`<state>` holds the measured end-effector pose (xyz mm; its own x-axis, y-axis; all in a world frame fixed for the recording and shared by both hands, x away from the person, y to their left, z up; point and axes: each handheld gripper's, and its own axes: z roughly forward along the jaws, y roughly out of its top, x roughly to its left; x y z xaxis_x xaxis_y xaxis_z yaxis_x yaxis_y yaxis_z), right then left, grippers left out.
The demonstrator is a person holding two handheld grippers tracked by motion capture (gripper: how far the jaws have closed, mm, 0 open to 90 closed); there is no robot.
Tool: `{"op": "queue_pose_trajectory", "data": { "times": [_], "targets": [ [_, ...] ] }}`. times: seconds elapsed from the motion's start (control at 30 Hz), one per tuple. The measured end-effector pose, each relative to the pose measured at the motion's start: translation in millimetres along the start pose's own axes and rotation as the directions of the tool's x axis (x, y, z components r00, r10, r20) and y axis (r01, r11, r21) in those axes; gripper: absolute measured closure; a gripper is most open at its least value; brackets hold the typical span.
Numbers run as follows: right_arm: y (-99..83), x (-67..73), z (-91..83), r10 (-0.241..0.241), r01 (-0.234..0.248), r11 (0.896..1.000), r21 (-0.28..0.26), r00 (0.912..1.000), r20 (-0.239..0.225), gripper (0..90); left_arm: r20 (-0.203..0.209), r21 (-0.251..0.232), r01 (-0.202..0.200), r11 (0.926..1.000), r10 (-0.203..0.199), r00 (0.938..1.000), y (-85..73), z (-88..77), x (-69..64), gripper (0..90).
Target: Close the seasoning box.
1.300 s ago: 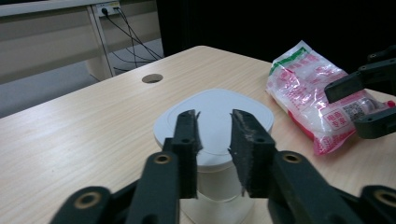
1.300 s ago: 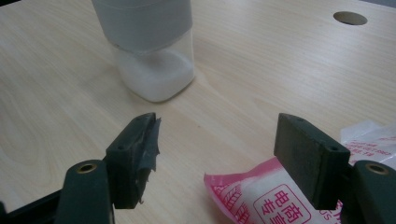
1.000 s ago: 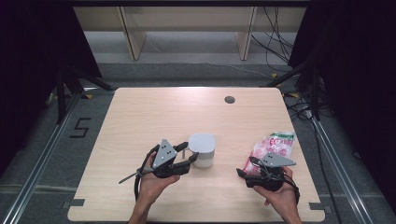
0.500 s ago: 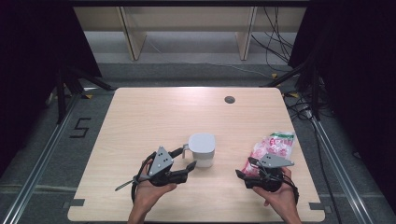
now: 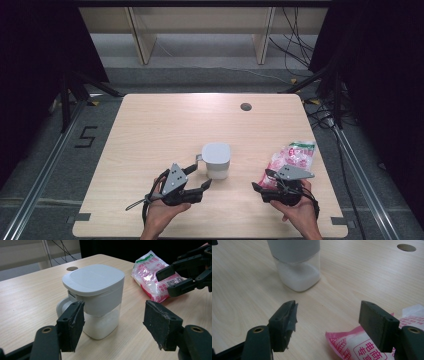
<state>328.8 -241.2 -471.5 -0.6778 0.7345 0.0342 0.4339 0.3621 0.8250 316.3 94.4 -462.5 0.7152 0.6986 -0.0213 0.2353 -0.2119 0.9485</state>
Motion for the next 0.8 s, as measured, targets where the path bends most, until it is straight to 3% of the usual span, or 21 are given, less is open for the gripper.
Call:
{"op": "queue_pose_trajectory", "data": {
  "times": [0.03, 0.17, 0.4, 0.5, 0.53, 0.57, 0.63, 0.67, 0.77, 0.8],
  "targets": [
    [-0.1, -1.0, -0.4, -0.012, 0.012, 1.0, -0.004, 0.9999, 0.012, 31.1, 0.001, -0.002, 0.004, 1.0, -0.004, 1.0, -1.3, 1.2, -0.3, 32.0],
    [-0.6, 0.0, -0.6, 0.017, -0.017, 1.0, 0.006, 0.9998, 0.006, 31.1, 0.001, 0.011, 0.003, 0.9999, -0.003, 1.0, -3.8, 0.7, -2.0, 31.5],
    [-1.1, 1.6, -1.6, -0.001, 0.001, 1.0, -0.017, 0.9999, 0.011, 31.1, 0.007, 0.021, -0.001, 0.9998, 0.0, 1.0, -9.5, -0.1, -4.9, 31.5],
    [-2.8, 2.9, -4.2, 0.011, -0.011, 1.0, -0.006, 0.9999, -0.002, 30.9, 0.01, 0.03, 0.006, 0.9995, -0.006, 0.9999, -12.6, 0.3, -6.1, 31.3],
    [-4.0, 6.6, -5.3, 0.052, -0.052, 0.999, 0.009, 0.9986, -0.003, 30.8, 0.01, 0.034, 0.005, 0.9994, -0.005, 0.9999, -13.9, 0.4, -7.0, 31.3],
    [-5.1, 3.9, -6.0, 0.022, -0.022, 1.0, 0.004, 0.9997, -0.012, 30.7, 0.014, 0.029, 0.008, 0.9996, -0.009, 0.9999, -16.5, 1.5, -8.4, 31.3],
    [-5.9, 4.0, -6.5, 0.019, -0.019, 1.0, 0.0, 0.9998, -0.003, 30.8, 0.015, 0.041, 0.005, 0.9991, -0.006, 0.9999, -17.3, 0.9, -9.0, 31.3],
    [-7.6, 4.2, -6.8, 0.015, -0.015, 1.0, -0.004, 0.9997, -0.02, 30.4, 0.015, 0.051, 0.003, 0.9987, -0.004, 0.9999, -19.6, 1.2, -9.7, 31.2],
    [-9.3, 5.4, -8.4, 0.013, -0.013, 1.0, 0.005, 0.9997, -0.019, 30.1, 0.025, 0.043, 0.015, 0.999, -0.016, 0.9996, -22.0, 2.4, -10.8, 30.9],
    [-11.1, 10.8, -10.8, 0.061, -0.061, 0.998, 0.027, 0.9979, -0.021, 29.8, 0.029, 0.039, 0.021, 0.999, -0.022, 0.9993, -23.7, 2.6, -11.8, 30.7]
  ]
}}
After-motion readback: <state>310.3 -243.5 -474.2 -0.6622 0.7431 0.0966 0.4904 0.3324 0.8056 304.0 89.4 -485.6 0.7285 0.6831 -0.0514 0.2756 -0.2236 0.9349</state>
